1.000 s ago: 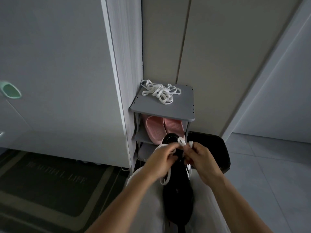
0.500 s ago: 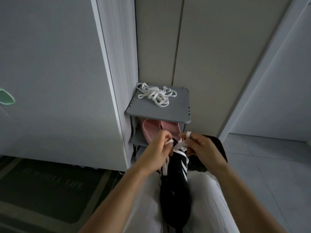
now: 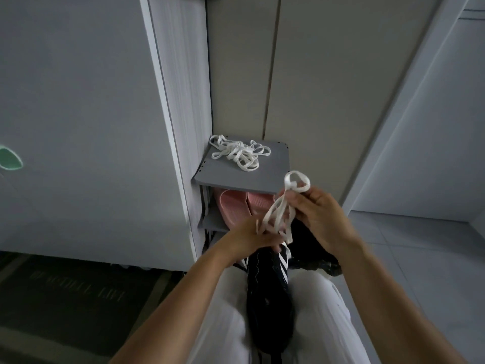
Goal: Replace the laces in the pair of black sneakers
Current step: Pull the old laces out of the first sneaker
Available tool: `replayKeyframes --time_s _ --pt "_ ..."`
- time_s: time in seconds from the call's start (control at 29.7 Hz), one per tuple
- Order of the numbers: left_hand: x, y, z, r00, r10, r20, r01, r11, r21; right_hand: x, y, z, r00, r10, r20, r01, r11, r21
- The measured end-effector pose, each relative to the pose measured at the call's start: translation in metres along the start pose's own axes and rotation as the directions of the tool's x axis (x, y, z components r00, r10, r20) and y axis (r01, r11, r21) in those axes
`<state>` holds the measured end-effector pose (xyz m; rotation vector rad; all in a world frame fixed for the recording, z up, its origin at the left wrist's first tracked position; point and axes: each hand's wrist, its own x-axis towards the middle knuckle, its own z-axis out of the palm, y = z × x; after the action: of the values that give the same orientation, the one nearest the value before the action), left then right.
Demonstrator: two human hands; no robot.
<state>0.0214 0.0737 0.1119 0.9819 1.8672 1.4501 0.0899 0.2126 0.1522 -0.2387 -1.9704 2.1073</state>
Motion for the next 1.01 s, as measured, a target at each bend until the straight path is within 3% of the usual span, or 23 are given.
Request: replayKeyframes --time_s 0.07,0.13,0.24,0.3,0.34,0.4,0.47,0.5,0.57,0.67,0.77,0.81,0.87,0.94,1.01 --pt "-0.002 -0.015 0.0 0.992 -0.061 -0.11 0.065 0.997 0.029 -0.004 -0.005 -0.01 0.996 -0.027 -0.091 0.03 0.999 0.033" --pt "-0.003 -0.019 -0.005 0.978 -0.067 -0.198 0.047 0.994 -0.101 -0.011 -0.009 -0.017 0.996 0.008 -0.093 0.004 0.992 0.127" --pt "0.005 0.0 0.005 0.994 0.098 -0.041 -0.101 0.991 -0.093 -0.021 -0.012 -0.011 0.987 0.102 0.124 -0.128 0.966 0.223" --pt "0.011 0.011 0.023 0.993 0.112 0.029 -0.108 0.988 -0.108 -0.023 -0.02 -0.006 0.98 0.079 0.183 -0.128 0.953 0.274" --pt "0.011 0.015 0.028 0.994 0.105 0.03 -0.101 0.989 -0.104 -0.022 -0.027 -0.007 0.993 0.035 0.116 -0.072 0.939 0.336" --pt "0.007 0.013 0.02 0.996 0.055 -0.065 -0.058 0.997 -0.054 -0.016 -0.039 -0.027 0.979 -0.071 -0.192 0.139 0.919 0.369" --pt "0.003 0.003 -0.003 0.955 -0.012 -0.295 -0.01 0.997 -0.073 -0.013 -0.043 -0.059 0.858 -0.185 -0.48 0.239 0.97 0.052" --pt "0.002 0.002 -0.015 0.915 -0.034 -0.402 -0.037 0.985 -0.168 -0.012 -0.037 -0.073 0.807 -0.239 -0.54 0.155 0.968 -0.197" --pt "0.005 0.01 -0.027 0.872 -0.048 -0.488 -0.154 0.917 -0.367 -0.012 -0.019 -0.076 0.826 -0.256 -0.502 -0.032 0.868 -0.496" --pt "0.017 0.041 -0.008 0.936 -0.004 -0.353 -0.189 0.839 -0.51 -0.017 0.008 -0.043 0.94 -0.182 -0.289 0.003 0.85 -0.526" --pt "0.027 0.07 0.022 0.982 -0.009 -0.189 -0.104 0.808 -0.58 -0.022 0.02 -0.014 0.999 -0.053 0.007 0.053 0.974 -0.221" --pt "0.03 0.073 0.025 0.989 -0.02 -0.149 -0.076 0.788 -0.611 -0.023 0.02 -0.01 0.999 -0.04 0.034 0.044 0.991 -0.124" --pt "0.036 0.072 0.021 0.998 -0.005 -0.055 -0.031 0.775 -0.631 -0.024 0.018 -0.012 0.997 -0.029 -0.065 0.025 0.998 -0.062" --pt "0.036 0.06 0.008 0.999 0.035 0.024 -0.015 0.822 -0.569 -0.023 0.017 -0.021 0.984 -0.017 -0.175 0.007 0.998 -0.061" --pt "0.034 0.045 -0.004 0.997 0.052 0.05 -0.019 0.859 -0.511 -0.023 0.013 -0.029 0.981 0.011 -0.192 -0.02 0.999 -0.044"
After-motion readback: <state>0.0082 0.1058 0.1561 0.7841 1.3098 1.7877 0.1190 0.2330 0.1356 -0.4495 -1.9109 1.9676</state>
